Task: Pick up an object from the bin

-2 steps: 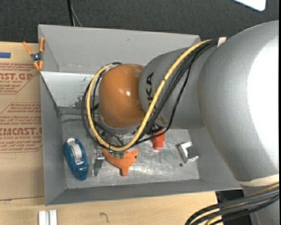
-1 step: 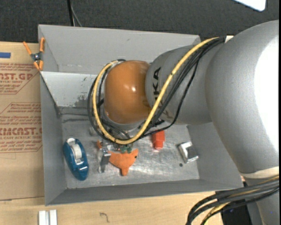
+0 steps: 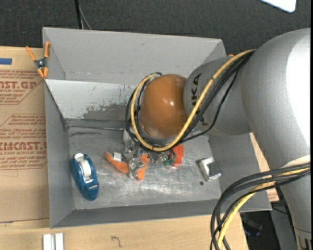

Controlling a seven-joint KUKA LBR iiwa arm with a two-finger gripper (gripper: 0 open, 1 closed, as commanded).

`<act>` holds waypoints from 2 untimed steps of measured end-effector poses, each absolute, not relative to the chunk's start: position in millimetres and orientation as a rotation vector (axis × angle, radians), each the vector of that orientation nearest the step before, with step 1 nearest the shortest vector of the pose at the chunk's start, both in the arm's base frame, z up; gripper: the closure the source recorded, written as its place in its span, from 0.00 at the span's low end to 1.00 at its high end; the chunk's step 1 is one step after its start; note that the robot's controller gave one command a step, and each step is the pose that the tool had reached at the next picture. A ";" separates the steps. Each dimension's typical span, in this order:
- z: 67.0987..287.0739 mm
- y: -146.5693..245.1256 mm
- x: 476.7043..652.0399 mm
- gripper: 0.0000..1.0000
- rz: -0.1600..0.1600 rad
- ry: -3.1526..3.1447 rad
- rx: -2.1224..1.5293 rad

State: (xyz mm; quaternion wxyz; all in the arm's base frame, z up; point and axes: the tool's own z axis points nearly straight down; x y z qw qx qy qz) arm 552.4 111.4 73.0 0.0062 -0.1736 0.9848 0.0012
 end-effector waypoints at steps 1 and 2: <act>73.0 111.5 552.4 1.00 0.004 3.082 -0.544; 233.2 148.6 530.2 1.00 0.002 3.066 -0.651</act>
Offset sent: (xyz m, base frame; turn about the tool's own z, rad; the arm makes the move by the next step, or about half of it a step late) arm -0.0235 0.0359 0.1586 -0.0690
